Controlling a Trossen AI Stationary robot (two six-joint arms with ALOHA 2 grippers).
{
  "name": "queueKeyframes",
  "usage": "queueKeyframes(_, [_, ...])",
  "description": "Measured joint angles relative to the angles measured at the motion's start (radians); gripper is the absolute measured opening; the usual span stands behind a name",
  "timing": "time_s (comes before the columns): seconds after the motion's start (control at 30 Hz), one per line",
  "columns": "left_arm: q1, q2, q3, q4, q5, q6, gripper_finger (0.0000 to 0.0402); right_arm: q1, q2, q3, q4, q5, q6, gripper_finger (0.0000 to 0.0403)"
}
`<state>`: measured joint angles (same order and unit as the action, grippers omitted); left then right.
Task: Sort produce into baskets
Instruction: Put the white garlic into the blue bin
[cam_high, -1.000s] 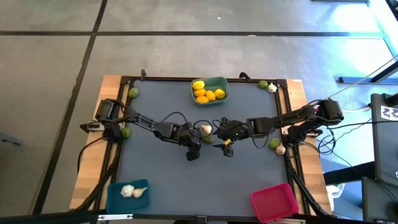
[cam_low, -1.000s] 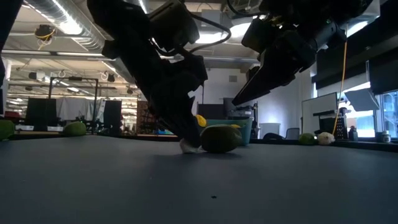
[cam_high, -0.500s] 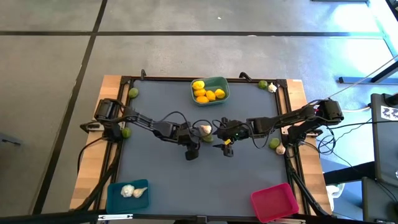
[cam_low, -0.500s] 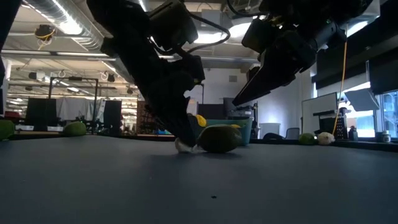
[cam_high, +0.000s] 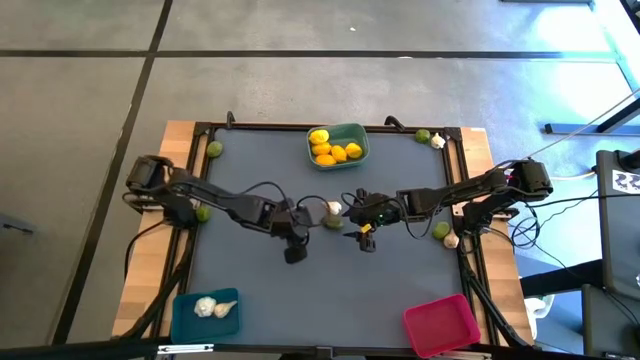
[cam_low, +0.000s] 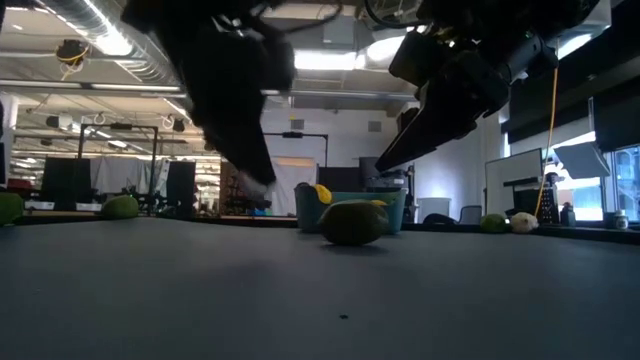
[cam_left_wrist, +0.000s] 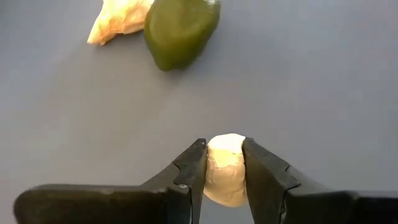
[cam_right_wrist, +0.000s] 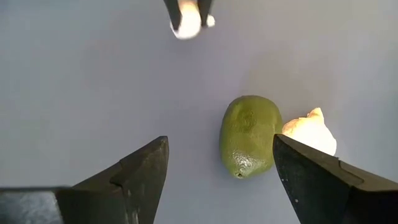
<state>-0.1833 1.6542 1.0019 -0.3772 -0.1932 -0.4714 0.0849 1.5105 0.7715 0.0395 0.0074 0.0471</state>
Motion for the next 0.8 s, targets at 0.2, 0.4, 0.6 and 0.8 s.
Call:
queueKeyframes(0.2, [-0.068,-0.097,0.000,-0.099,0.003,-0.111,0.0092,0.000,0.000,0.000,-0.004,0.000,0.000,0.0287])
queueKeyframes(0.4, [-0.158,-0.176,0.000,-0.170,0.008,-0.246,0.0093,0.000,0.000,0.000,-0.005,0.000,0.001,0.0287])
queueKeyframes(0.6, [-0.261,-0.219,0.000,-0.216,0.045,-0.425,0.0093,0.000,0.000,0.000,-0.005,0.000,0.001,0.0287])
queueKeyframes(0.8, [-0.370,-0.227,0.000,-0.236,0.111,-0.618,0.0093,0.000,0.000,0.000,-0.007,0.000,0.012,0.0287])
